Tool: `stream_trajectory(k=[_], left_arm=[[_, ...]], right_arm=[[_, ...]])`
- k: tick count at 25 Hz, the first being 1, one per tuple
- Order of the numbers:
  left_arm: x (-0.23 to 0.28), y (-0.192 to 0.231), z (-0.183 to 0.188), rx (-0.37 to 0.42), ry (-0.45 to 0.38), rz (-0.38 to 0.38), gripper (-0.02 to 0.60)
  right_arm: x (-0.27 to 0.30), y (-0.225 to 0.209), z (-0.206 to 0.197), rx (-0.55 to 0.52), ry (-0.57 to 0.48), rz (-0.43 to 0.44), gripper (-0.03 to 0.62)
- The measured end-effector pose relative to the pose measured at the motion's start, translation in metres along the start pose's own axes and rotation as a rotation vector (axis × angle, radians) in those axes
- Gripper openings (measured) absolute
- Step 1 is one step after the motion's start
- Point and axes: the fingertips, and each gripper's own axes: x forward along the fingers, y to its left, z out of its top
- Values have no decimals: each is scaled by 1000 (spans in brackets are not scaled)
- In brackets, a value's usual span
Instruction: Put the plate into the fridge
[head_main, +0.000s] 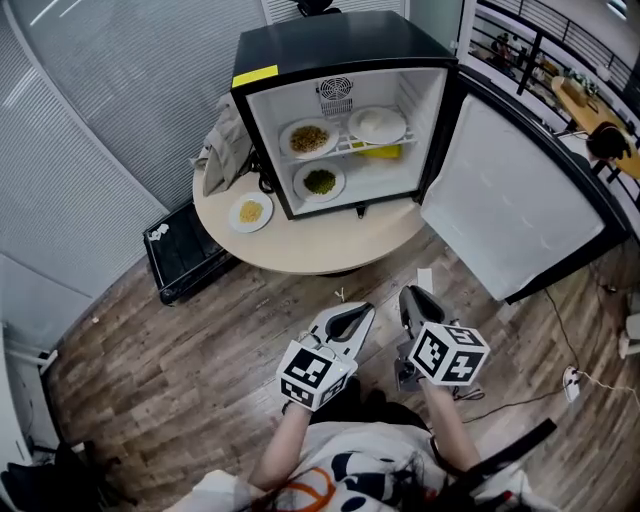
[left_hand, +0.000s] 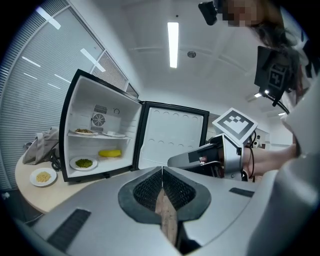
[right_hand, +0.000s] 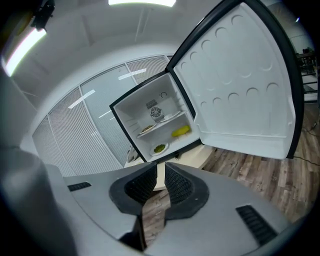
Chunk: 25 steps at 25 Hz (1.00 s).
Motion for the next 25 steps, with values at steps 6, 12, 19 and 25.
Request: stream_trajectory(k=[6,12,19,25], left_arm=[[-12,-39,-6,21,4,19,14],[-22,-66,-15,35,14,34,14],[-28,-79,-14,51,3,54,14],[-28,-81,-11,56,-7,65,14]], right_arm=[[-34,-5,-12,-1,5,37,60],[-56,-6,-30,-10,26,75,60],[-68,-7,-35,-37,32,95,60],[-69,-5,-35,-62,40,109,60]])
